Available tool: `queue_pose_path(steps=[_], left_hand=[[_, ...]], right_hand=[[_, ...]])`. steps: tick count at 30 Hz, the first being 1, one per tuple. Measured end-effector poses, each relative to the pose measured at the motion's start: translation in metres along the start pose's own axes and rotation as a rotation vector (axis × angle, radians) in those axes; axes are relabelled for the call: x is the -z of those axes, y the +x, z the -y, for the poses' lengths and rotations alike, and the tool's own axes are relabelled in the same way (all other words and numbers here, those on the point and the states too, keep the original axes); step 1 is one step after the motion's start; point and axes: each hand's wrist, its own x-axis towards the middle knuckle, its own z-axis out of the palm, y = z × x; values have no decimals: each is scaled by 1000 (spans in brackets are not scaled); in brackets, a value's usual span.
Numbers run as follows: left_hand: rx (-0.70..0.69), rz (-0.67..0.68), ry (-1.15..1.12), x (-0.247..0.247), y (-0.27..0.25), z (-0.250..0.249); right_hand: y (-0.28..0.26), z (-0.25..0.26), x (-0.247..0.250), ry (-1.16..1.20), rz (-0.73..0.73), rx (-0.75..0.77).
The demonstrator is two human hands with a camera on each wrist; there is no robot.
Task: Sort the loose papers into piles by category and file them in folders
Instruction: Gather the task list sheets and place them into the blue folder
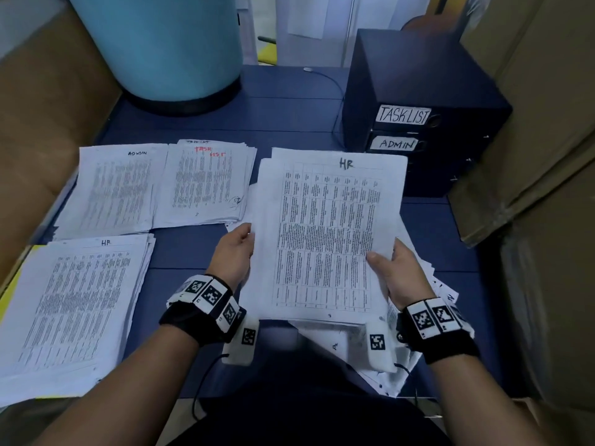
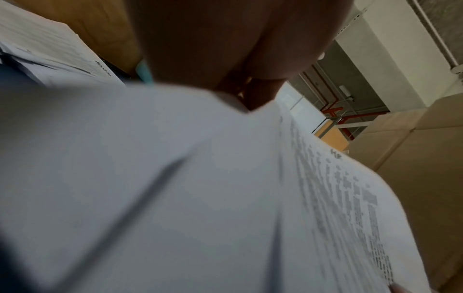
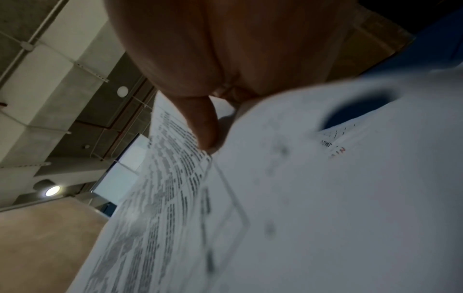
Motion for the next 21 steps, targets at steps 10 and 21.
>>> queue_pose_path(steps=[10,21], left_hand=[[-39,-90,326,18,-28,-11],[93,-264,330,177,-33,9]], right_hand=[[-4,8,-68,24,-105,-1],[-5,-9,-216,-318,205,-86]])
